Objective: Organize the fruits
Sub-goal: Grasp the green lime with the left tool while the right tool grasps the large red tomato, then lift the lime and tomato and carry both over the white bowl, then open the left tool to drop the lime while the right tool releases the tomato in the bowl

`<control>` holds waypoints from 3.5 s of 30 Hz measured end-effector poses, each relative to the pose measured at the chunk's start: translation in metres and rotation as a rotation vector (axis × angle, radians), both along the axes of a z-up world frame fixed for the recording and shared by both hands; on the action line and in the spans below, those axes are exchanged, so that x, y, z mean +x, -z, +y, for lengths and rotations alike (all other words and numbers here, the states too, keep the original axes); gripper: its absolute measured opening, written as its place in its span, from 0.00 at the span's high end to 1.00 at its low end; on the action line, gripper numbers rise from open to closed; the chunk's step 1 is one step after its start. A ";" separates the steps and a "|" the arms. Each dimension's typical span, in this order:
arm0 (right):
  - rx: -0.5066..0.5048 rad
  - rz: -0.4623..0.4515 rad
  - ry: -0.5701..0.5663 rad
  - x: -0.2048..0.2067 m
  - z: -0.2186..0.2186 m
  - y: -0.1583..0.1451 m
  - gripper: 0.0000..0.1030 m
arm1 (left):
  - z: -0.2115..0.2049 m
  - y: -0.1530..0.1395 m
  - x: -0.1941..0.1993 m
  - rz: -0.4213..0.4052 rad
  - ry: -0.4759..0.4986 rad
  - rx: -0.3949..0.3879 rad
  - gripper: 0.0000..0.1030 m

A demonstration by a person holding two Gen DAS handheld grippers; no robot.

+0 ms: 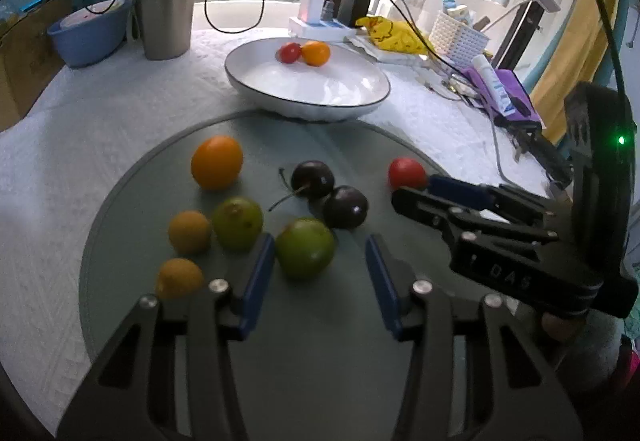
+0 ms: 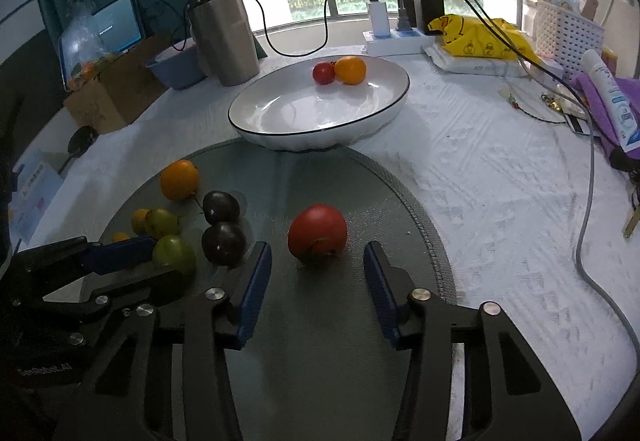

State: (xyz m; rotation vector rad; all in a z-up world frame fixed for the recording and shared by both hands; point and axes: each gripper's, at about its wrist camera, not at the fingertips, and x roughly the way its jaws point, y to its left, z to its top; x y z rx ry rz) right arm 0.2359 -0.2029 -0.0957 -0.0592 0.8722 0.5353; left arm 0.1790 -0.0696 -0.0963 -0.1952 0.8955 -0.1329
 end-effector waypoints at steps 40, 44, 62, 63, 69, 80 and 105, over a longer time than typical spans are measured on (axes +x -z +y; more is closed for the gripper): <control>-0.007 -0.068 -0.011 0.004 0.007 -0.028 0.69 | -0.011 -0.036 -0.006 -0.156 0.051 0.134 0.68; -0.005 -0.080 -0.010 0.008 0.008 -0.035 0.69 | -0.008 -0.039 0.002 -0.160 0.051 0.130 0.68; 0.010 -0.118 -0.009 0.047 0.014 -0.053 0.69 | 0.023 -0.056 0.051 -0.178 0.012 0.128 0.68; 0.010 -0.118 -0.009 0.050 0.015 -0.054 0.69 | 0.024 -0.056 0.055 -0.179 0.010 0.127 0.68; 0.008 -0.108 -0.017 0.063 0.020 -0.051 0.69 | 0.030 -0.050 0.075 -0.166 0.011 0.118 0.68; -0.010 -0.053 -0.027 0.100 0.031 -0.024 0.69 | 0.033 -0.030 0.122 -0.093 0.023 0.110 0.68; -0.036 -0.100 0.003 0.103 0.033 -0.030 0.68 | 0.049 -0.030 0.130 -0.063 -0.018 0.081 0.56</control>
